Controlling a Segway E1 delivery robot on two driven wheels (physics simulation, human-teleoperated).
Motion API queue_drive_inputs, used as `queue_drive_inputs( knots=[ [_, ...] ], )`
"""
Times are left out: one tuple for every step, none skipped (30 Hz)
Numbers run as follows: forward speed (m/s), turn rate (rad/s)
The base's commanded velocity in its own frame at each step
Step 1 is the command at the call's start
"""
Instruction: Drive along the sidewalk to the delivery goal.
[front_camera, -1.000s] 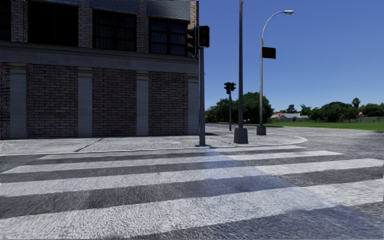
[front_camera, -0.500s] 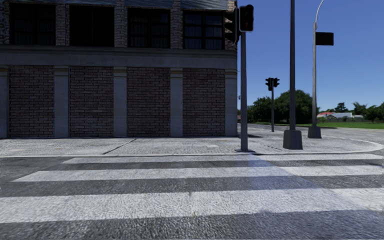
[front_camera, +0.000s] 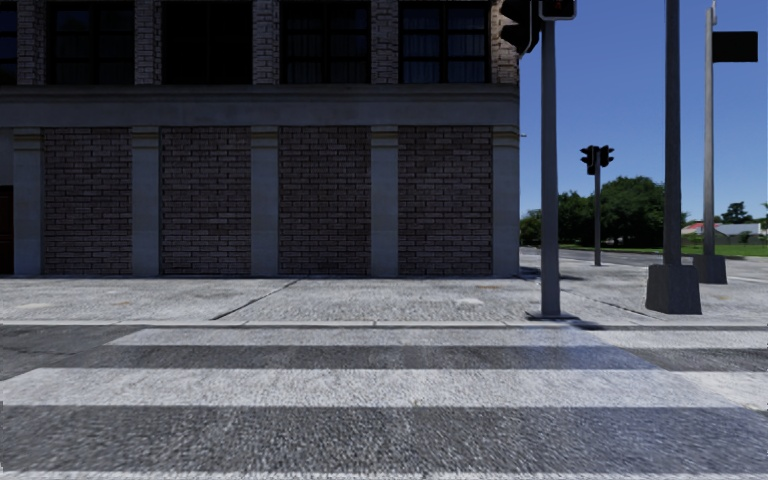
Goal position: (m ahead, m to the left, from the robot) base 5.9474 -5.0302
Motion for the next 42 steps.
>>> queue_drive_inputs(
  knots=[
    [1.48, 0.06],
    [1.48, 0.06],
    [1.48, 0.00],
    [1.48, 0.00],
    [1.48, 0.00],
    [1.45, 0.00],
    [1.24, 0.00],
    [1.08, 0.00],
    [1.08, 0.00],
    [0.97, 0.00],
    [0.95, 0.00],
    [0.97, 0.00],
    [0.97, 0.00],
    [1.00, 0.00],
    [1.04, 0.00],
    [1.05, 0.00],
    [1.05, 0.00],
    [1.06, 0.00],
    [1.08, 0.00],
    [1.09, 0.00],
    [1.09, 0.00],
    [1.09, 0.00],
    [1.09, 0.00],
    [1.09, 0.00],
    [1.09, 0.00],
    [1.09, 0.00],
    [1.14, 0.00],
    [1.14, 0.00],
    [1.24, 0.00],
    [1.32, 0.00],
    [1.36, 0.00],
    [1.36, 0.00],
    [1.37, 0.00],
    [1.37, 0.00],
    [1.37, 0.00],
    [1.37, 0.00],
    [1.37, 0.00],
    [1.37, 0.00],
    [1.37, 0.00],
    [1.37, 0.00],
    [1.36, -0.04],
    [1.36, -0.07]
  ],
)
